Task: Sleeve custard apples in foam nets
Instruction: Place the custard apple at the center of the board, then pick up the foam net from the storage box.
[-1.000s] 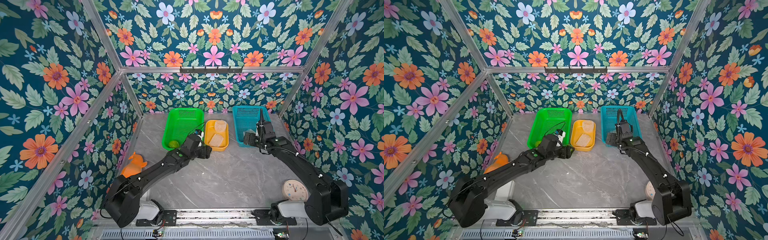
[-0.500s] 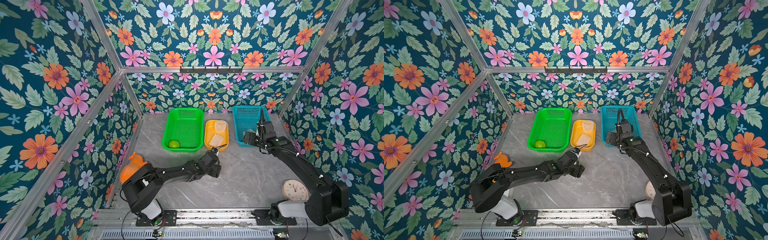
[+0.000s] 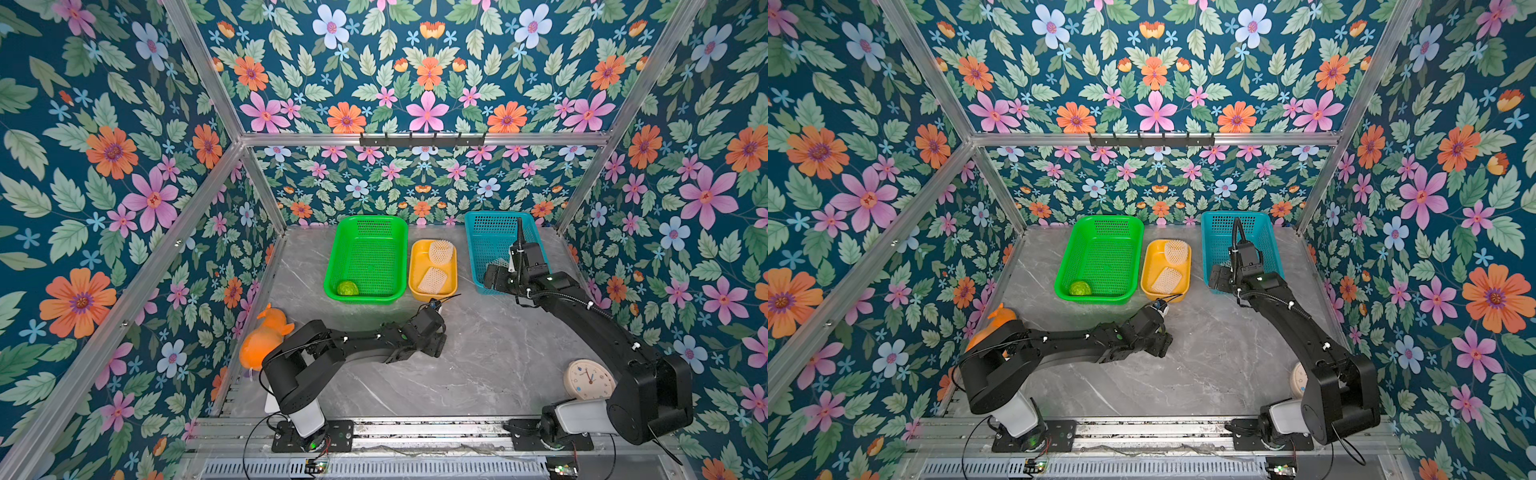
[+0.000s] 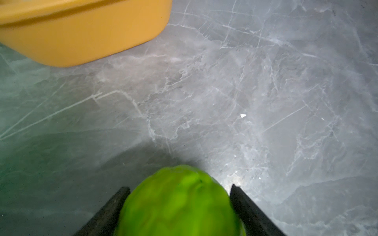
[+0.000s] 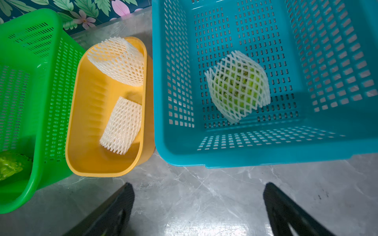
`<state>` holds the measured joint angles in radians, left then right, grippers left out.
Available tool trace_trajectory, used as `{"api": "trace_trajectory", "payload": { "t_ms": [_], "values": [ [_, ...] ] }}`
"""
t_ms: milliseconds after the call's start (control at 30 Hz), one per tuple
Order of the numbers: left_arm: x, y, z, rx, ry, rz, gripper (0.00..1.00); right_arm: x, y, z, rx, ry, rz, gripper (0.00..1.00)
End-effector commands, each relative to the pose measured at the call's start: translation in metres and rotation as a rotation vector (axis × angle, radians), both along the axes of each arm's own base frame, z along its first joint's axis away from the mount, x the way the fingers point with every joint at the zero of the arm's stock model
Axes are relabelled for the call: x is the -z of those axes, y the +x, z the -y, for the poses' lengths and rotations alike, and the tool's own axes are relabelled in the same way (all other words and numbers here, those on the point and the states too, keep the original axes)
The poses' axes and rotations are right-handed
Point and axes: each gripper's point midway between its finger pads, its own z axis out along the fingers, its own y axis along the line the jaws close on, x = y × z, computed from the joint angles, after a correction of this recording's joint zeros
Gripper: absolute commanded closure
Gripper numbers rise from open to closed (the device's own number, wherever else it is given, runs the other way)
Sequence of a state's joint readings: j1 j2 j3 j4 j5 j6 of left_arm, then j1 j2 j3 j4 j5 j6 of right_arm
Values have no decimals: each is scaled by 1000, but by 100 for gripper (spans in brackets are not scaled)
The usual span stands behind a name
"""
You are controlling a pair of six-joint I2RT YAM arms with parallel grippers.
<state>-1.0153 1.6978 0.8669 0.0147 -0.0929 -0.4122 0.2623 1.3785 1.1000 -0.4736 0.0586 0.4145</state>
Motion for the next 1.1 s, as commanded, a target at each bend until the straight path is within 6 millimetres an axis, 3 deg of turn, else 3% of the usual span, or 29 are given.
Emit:
{"api": "trace_trajectory", "payload": {
  "t_ms": [0, 267, 400, 567, 700, 867, 1067],
  "values": [
    [8, -4, -9, -5, 53, -16, 1, -1, 1, 0, 1, 2, 8, 1],
    [-12, 0, -5, -42, 0, -2, 0, -2, 4, -14, -54, 55, 16, 1],
    [-40, 3, 6, -35, -70, 3, 0, -11, 18, -26, -83, 87, 36, 1],
    [-81, 14, 10, -56, -166, 52, 0, -26, 45, -42, -120, 113, 65, 9],
    [-102, 41, -9, -148, -220, 84, 0, -32, 71, -62, -160, 172, 68, 22],
    [-133, 88, -49, -314, -326, 170, 0, -21, 110, -91, -189, 260, 17, 33],
    [-155, 119, -81, -394, -348, 270, 0, 1, 142, -114, -196, 258, -43, 39]
  ]
}}
